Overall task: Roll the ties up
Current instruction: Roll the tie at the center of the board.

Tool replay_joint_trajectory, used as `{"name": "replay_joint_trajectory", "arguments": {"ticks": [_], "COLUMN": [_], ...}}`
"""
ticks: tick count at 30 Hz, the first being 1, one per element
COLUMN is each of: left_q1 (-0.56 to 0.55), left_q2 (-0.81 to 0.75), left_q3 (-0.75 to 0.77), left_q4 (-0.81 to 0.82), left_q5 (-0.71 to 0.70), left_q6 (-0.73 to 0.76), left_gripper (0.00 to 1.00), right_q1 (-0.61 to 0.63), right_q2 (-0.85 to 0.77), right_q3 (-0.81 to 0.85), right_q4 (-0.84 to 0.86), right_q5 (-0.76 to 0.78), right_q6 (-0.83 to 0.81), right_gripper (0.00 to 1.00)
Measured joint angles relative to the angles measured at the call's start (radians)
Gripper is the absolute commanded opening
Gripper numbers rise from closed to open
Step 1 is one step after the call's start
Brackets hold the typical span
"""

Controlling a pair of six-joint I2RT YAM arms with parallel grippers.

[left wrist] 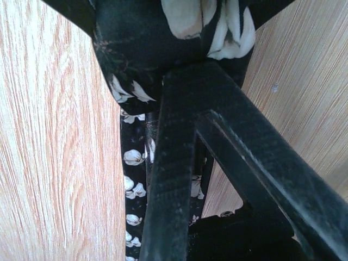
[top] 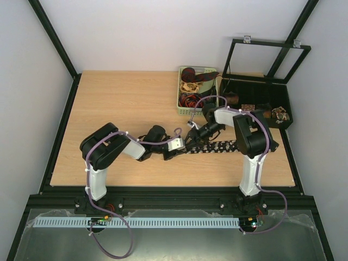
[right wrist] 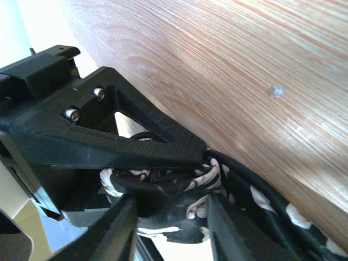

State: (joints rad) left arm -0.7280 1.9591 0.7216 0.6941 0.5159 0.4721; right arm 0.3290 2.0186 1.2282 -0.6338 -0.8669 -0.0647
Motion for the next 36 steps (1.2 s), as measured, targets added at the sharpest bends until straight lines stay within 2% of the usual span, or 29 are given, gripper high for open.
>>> {"name": "replay_joint_trajectory", "arguments": {"ticks": [2,6,7,9,15,19,24,26,28,32,34,36], "left_q1": [0.0,0.0,0.0,0.0,0.014,0.033,0.037,0.031,0.024,0.007,0.001,-0.005], "left_q2": [0.0,0.0,0.0,0.0,0.0,-0.017,-0.008,0.014,0.04,0.087,0.093,0.09], "left_q3": [0.004,0.013,0.013,0.014,0.017,-0.014,-0.02,-0.011,0.005,0.04,0.046,0.046], "left_q4": [-0.01,-0.026,-0.028,-0.031,-0.026,-0.015,0.017,0.05,0.084,0.129,0.129,0.124], "left_q5": [0.003,0.006,0.007,0.007,0.007,0.038,0.082,0.095,0.105,0.107,0.102,0.083], "left_q6": [0.0,0.0,-0.001,-0.002,-0.026,-0.071,-0.137,-0.167,-0.193,-0.239,-0.228,-0.219], "left_gripper": [0.35,0.35,0.36,0.38,0.67,0.72,0.73,0.72,0.66,0.39,0.36,0.35], "right_q1": [0.003,0.003,0.003,0.002,-0.019,-0.047,-0.06,-0.06,-0.061,-0.061,-0.063,-0.068], "right_q2": [0.01,0.019,0.02,0.021,0.021,0.021,0.021,0.02,0.019,0.019,0.019,0.019], "right_q3": [0.0,0.001,0.002,0.002,-0.029,-0.071,-0.084,-0.087,-0.091,-0.092,-0.091,-0.083], "right_q4": [0.005,0.004,0.002,-0.001,0.016,0.039,0.058,0.063,0.069,0.072,0.076,0.073], "right_q5": [0.0,-0.003,-0.006,-0.009,0.014,0.018,0.017,0.015,0.012,0.011,0.011,0.015], "right_q6": [0.006,-0.003,-0.008,-0.015,-0.045,-0.067,-0.081,-0.082,-0.082,-0.081,-0.081,-0.08], "right_gripper": [0.28,0.03,0.02,0.02,0.02,0.02,0.02,0.01,0.01,0.04,0.12,0.28]}}
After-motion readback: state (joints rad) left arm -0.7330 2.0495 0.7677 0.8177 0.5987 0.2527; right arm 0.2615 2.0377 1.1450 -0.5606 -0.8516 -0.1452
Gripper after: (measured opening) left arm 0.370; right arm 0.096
